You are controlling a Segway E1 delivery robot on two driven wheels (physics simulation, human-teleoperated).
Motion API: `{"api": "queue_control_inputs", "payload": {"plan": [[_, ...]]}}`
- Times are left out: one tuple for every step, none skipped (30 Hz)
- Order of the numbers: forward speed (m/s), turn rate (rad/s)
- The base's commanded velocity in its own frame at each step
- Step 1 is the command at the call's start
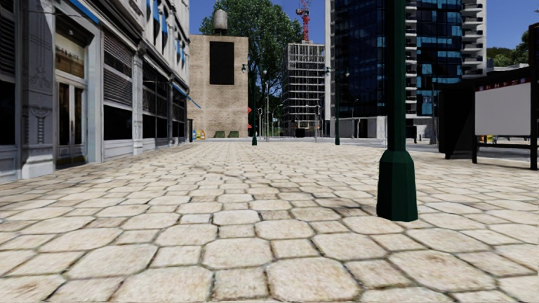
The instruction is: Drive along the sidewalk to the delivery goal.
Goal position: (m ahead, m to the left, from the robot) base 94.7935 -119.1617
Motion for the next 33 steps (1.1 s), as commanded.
{"api": "queue_control_inputs", "payload": {"plan": [[2.00, 0.00], [2.00, 0.00], [2.00, 0.00], [2.00, 0.00], [2.00, 0.00], [2.00, 0.00], [2.00, 0.00], [2.00, 0.00], [2.00, 0.00], [2.00, 0.00], [2.00, 0.00], [2.00, 0.00], [2.00, 0.00], [2.00, 0.00], [2.00, 0.00], [2.00, 0.00], [2.00, 0.00], [2.00, 0.00], [2.00, 0.00], [2.00, 0.00], [2.00, 0.00], [2.00, 0.00], [2.00, 0.00], [2.00, 0.00], [2.00, -0.02], [2.00, -0.08], [2.00, -0.08], [2.00, -0.13], [2.00, -0.19], [2.00, -0.24], [2.00, -0.26], [2.00, -0.26], [2.00, -0.27]]}}
